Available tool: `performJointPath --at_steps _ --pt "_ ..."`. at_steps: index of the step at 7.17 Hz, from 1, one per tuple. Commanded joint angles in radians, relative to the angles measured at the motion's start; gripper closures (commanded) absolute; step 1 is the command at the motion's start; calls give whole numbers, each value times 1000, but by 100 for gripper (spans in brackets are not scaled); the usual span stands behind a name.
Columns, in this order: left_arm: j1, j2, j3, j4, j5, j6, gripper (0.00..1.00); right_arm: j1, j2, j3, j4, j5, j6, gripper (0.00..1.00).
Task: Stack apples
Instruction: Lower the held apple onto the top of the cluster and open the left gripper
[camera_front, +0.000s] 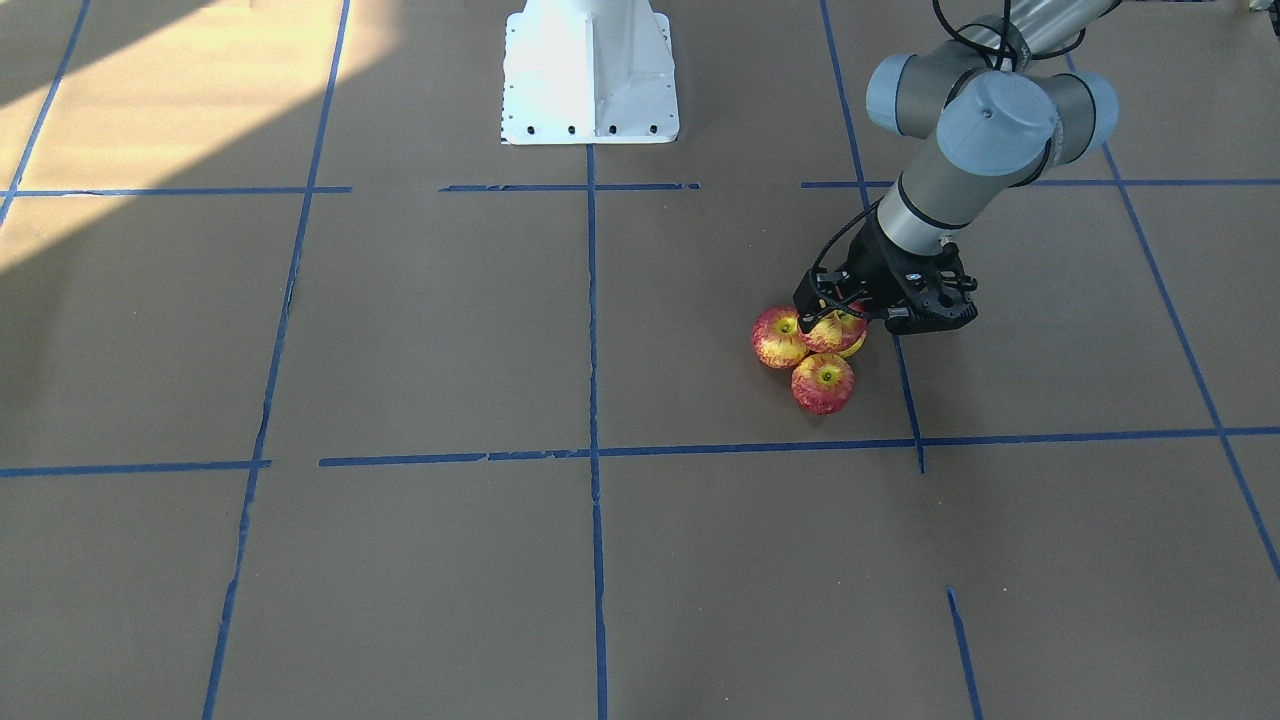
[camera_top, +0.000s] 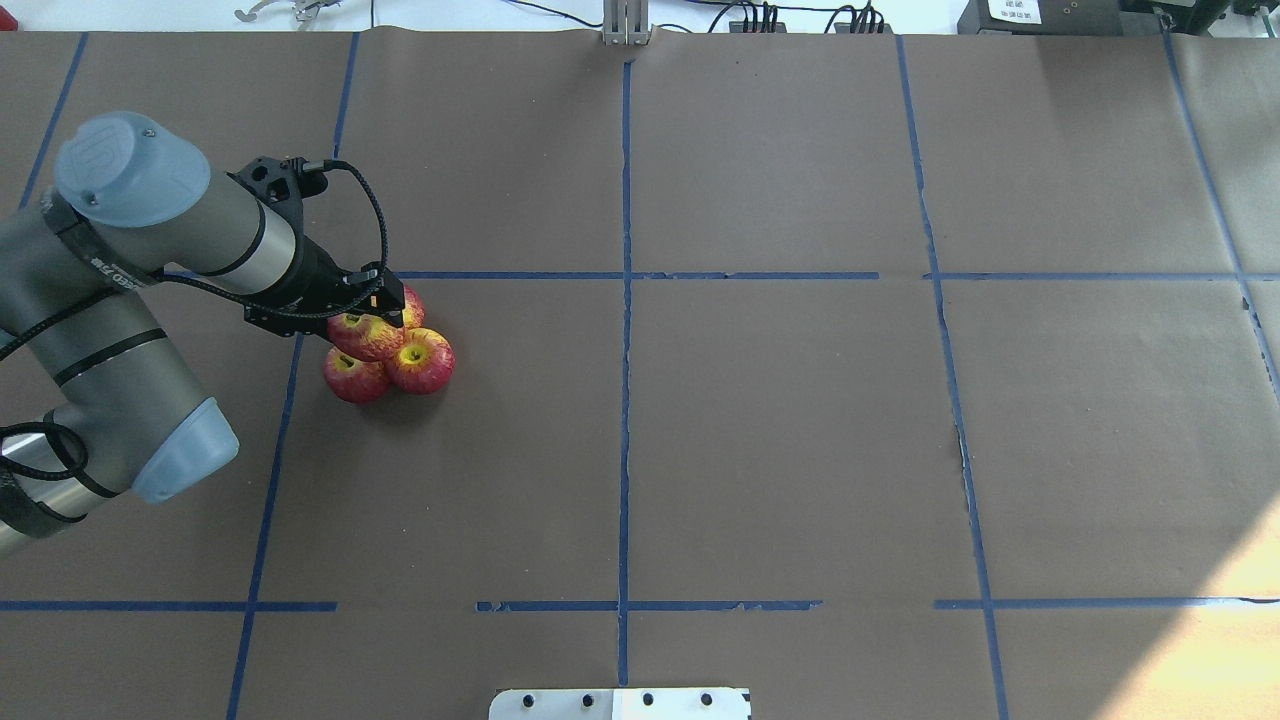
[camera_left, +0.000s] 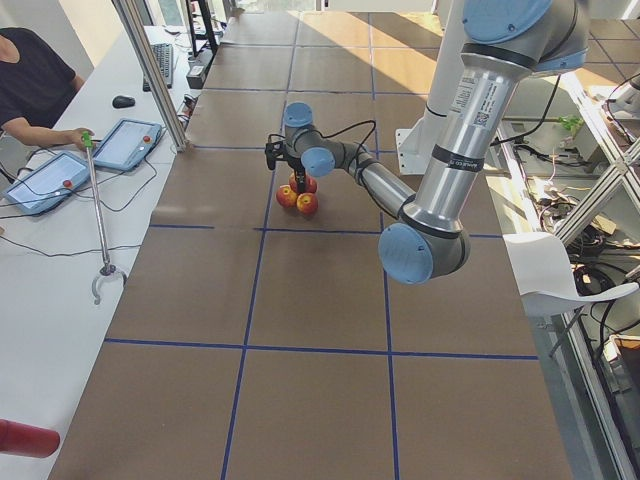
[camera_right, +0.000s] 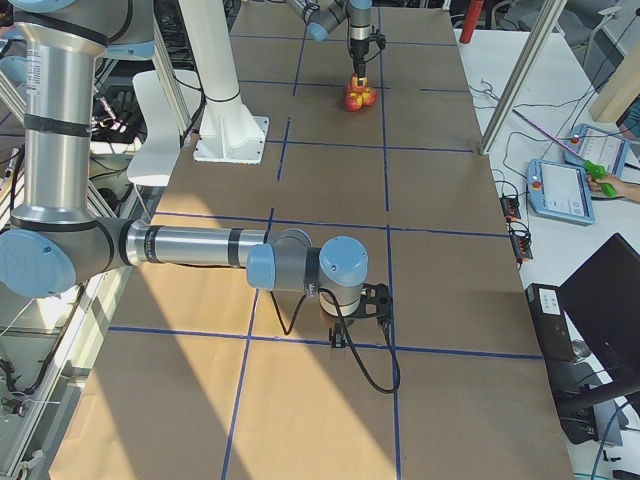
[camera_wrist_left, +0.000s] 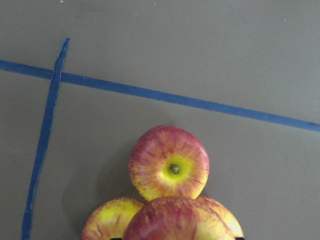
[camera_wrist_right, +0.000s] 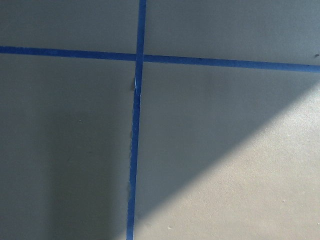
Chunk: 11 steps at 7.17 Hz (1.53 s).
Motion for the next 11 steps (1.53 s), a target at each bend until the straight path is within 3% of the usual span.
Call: performJointPath --at_steps 1,8,9,10,11 --pt "2 -2 -1 0 0 0 93 0 0 0 0 0 0 0" --pt "2 -2 5 -2 20 3 91 0 0 0 0 0 0 0" --pt "2 -2 9 -2 20 3 75 0 0 0 0 0 0 0" --pt "2 -2 9 -2 20 3 35 0 0 0 0 0 0 0" --pt "2 -2 8 -2 20 3 17 0 0 0 0 0 0 0"
